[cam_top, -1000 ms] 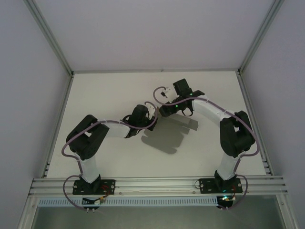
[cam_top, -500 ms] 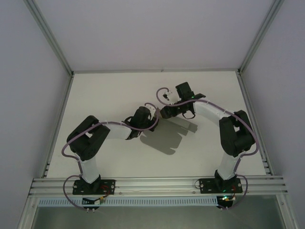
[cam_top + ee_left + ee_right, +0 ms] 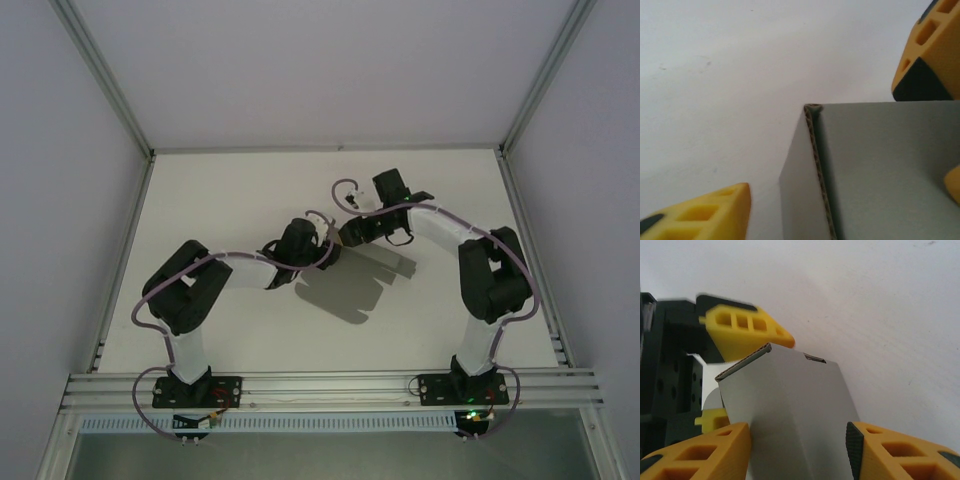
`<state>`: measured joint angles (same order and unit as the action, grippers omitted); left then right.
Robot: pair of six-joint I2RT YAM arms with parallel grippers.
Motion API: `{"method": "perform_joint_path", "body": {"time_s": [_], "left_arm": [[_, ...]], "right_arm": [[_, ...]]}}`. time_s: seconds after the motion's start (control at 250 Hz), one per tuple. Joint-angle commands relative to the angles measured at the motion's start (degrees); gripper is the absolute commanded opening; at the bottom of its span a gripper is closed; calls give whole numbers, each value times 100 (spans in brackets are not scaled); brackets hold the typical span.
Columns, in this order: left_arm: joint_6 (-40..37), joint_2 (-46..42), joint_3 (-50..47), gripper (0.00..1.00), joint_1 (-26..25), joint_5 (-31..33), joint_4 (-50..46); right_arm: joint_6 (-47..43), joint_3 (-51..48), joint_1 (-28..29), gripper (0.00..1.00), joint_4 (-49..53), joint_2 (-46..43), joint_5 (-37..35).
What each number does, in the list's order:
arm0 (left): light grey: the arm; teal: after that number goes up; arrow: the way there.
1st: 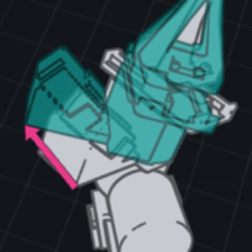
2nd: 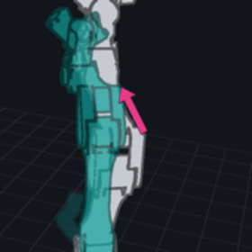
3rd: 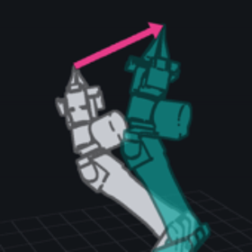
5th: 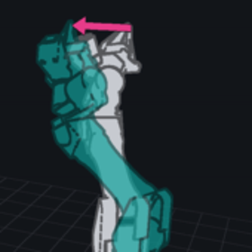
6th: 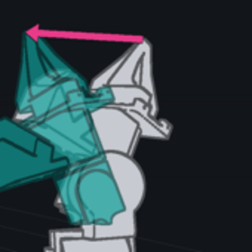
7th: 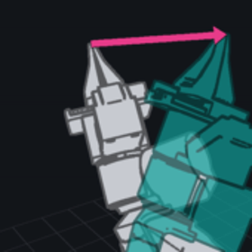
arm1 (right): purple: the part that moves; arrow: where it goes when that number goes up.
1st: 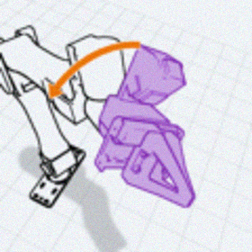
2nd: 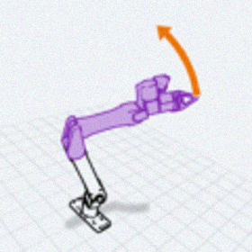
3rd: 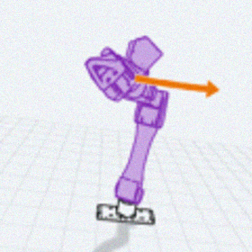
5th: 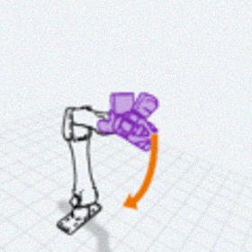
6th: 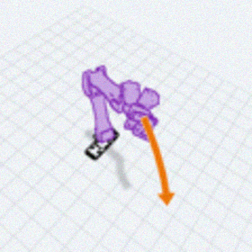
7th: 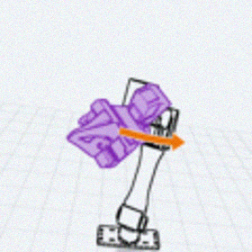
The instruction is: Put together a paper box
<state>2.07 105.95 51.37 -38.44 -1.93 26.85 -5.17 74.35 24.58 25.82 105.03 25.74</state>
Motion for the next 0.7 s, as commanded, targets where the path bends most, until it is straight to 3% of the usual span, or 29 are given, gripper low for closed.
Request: {"method": "perform_joint_path", "body": {"time_s": [0.0, 0.08, 0.176, 0.375, 0.491, 0.611, 0.699], "left_arm": [[-134, 194, 361, 32, 48, -321, 298], [-129, 340, 452, 24, 56, -300, 267], [13, 413, 415, 0, 54, -106, 396], [135, 114, 373, 0, 53, 407, -157], [329, -171, 531, 0, 66, 175, -1243], [515, -345, 701, 0, 104, -145, -2319], [654, -440, 811, 0, 216, -754, -2878]], "right_arm": [[-202, -47, -31, 54, 970, 389, -124], [-245, 50, -61, 53, 1111, 461, 8], [-201, 58, -79, 57, 1107, 419, 146], [371, 164, -171, 77, 883, -564, -78], [534, -25, -175, 90, 799, -1540, -583], [403, -327, -181, 97, 1144, -2307, -694], [337, -724, -182, 99, 1202, -2726, -764]]}}
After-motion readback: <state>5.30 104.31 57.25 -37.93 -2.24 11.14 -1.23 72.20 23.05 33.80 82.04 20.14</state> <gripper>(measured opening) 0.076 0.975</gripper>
